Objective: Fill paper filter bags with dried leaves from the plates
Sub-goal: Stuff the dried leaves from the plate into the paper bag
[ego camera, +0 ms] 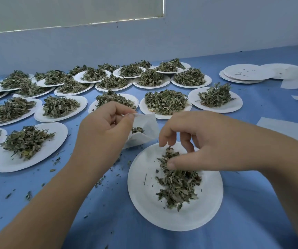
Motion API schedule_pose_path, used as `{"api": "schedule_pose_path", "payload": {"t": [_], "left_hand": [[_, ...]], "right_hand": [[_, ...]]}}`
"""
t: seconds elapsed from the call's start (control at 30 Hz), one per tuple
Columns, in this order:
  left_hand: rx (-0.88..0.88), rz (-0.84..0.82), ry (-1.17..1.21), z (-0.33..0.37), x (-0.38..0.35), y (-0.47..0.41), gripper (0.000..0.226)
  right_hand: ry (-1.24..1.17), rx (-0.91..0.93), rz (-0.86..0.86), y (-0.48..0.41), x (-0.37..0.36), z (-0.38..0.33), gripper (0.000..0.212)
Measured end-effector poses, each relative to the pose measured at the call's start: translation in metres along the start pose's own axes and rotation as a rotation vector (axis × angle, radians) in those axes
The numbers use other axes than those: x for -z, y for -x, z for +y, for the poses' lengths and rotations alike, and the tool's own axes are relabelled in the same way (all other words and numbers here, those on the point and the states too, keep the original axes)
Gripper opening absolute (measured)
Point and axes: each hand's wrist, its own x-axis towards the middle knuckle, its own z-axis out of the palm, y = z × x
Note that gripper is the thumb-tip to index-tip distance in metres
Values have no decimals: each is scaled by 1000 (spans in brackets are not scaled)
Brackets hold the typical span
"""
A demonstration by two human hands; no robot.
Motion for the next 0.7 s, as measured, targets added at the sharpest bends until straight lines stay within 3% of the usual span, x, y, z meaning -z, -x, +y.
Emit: {"api": "schedule_pose_path", "payload": {"t": [0.1, 0.23, 0.7], "left_hand": [[5, 4, -27, 0, -1, 0, 17], [2, 3, -41, 0, -2, 1, 15], [-40, -40, -70, 2, -3, 3, 18]], "right_hand": [[90, -61, -152, 0, -4, 1, 45], [146, -90, -197, -2, -12, 3, 48], [164, -90, -163, -7, -21, 3, 18]]}}
